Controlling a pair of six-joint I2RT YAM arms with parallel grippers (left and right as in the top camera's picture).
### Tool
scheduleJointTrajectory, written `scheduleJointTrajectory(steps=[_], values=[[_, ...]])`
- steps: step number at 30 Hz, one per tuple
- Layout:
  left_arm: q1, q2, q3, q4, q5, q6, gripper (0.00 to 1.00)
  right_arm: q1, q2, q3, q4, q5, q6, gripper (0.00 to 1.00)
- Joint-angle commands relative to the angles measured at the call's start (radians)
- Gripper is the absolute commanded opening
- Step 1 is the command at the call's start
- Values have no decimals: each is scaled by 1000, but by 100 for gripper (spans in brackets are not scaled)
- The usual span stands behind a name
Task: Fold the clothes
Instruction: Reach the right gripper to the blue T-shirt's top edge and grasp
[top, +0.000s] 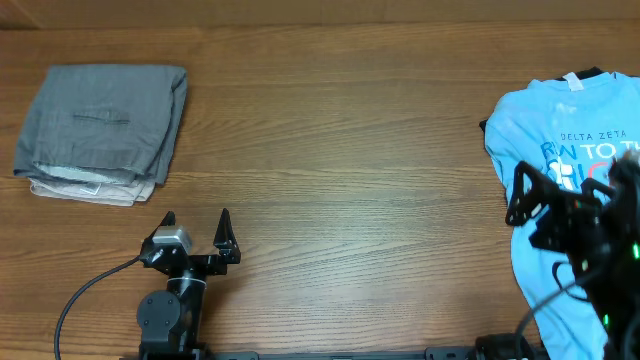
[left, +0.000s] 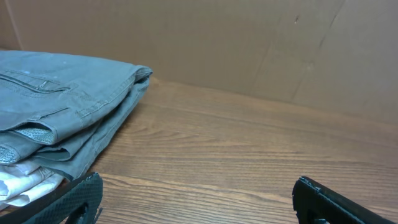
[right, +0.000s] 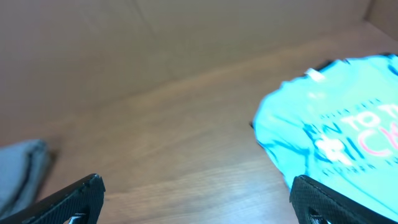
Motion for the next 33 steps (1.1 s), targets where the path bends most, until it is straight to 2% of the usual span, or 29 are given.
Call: scheduleJointTrajectory(steps=[1, 10, 19, 33], values=[[-6, -11, -5, 1, -13, -6, 100, 5, 113, 95, -37, 66, -50, 100], [-6, -11, -5, 1, -13, -6, 100, -28, 348, 134, -67, 165, -204, 100], [-6, -11, -5, 1, -13, -6, 100, -191, 540, 132, -80, 158, -201, 100], [-6, -11, -5, 1, -13, -6, 100, -218, 634, 131, -38, 119, -198, 100]])
